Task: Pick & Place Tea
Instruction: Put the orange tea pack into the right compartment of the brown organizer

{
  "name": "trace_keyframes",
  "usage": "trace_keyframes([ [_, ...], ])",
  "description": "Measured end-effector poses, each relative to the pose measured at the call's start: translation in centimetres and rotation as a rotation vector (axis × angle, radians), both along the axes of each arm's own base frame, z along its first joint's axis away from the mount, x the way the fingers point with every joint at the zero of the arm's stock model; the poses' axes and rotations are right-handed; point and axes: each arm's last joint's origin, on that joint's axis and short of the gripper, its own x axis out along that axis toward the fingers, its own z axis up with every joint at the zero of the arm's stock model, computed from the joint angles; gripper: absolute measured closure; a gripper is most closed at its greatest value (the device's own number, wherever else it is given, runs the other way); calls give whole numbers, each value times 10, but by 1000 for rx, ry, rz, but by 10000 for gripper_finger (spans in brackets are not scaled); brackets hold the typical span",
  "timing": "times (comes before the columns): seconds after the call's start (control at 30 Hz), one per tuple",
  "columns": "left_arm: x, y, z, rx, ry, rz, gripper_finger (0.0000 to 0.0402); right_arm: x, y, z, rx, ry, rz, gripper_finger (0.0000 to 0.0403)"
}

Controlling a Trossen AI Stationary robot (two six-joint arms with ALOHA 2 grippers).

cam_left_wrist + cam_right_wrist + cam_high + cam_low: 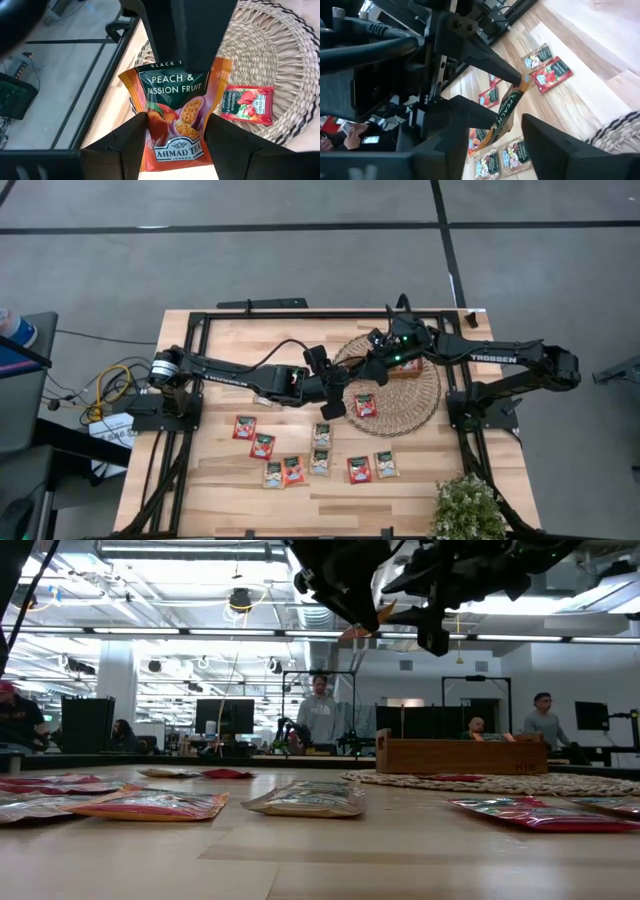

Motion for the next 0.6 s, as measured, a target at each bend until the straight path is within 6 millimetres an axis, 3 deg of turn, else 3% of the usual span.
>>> trace_keyframes([
  [0.47, 2, 0, 2, -21, -41, 11, 216, 0, 0, -1, -20, 11, -7, 386],
  [0.6, 2, -1, 2, -29, -47, 16, 216, -1, 0, -3, -24, 30, -6, 396],
])
